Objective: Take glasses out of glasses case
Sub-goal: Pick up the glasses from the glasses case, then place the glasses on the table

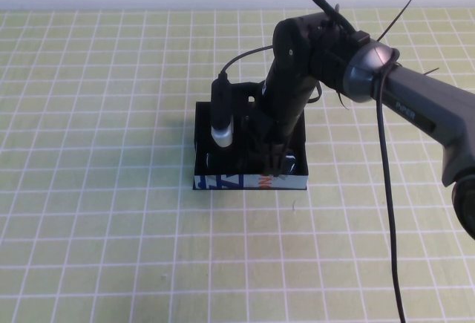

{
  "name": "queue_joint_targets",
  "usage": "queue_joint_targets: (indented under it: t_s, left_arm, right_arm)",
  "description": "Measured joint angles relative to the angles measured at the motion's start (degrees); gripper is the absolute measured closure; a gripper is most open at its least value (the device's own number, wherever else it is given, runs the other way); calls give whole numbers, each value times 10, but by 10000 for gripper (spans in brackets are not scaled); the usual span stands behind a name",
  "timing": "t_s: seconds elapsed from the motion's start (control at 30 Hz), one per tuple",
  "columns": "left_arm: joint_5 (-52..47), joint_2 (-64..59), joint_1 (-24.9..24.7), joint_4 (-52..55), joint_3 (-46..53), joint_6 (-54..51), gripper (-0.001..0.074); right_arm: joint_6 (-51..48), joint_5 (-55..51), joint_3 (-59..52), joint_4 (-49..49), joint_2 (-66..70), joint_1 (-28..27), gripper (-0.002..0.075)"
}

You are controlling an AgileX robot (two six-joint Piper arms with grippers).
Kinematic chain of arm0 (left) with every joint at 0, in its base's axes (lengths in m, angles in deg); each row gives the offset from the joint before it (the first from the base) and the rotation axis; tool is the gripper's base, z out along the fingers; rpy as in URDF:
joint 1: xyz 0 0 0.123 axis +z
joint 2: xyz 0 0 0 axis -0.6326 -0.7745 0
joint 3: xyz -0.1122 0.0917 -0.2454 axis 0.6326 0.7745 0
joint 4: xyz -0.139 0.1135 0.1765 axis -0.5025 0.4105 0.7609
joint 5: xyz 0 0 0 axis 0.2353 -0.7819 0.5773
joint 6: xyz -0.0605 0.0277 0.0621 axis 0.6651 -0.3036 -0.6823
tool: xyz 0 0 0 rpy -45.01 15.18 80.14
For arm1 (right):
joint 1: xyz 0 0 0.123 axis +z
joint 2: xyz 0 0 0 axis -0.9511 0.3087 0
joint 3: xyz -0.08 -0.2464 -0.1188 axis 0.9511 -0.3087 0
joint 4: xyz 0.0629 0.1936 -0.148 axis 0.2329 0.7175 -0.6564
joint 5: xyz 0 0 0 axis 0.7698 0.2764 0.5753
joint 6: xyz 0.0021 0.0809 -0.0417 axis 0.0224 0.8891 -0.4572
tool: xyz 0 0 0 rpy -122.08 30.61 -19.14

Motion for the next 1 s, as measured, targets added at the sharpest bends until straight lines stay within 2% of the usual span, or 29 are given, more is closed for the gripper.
queue_joint_targets:
  t_s: [0.3, 0.53, 0.77, 0.87, 1.0]
  left_arm:
    - [0, 0, 0, 0, 0, 0, 739]
    - [0, 0, 0, 0, 0, 0, 739]
    - [0, 0, 0, 0, 0, 0, 739]
    - [0, 0, 0, 0, 0, 0, 739]
    - [0, 0, 0, 0, 0, 0, 739]
  right_arm:
    - [2, -8, 1, 12, -5, 0, 696]
    - [40, -4, 0, 15, -30, 0, 725]
    - [187, -4, -25, -20, -119, 0, 725]
    - [261, 8, -74, -31, -169, 0, 725]
    - [371, 60, -192, -43, -254, -5, 725]
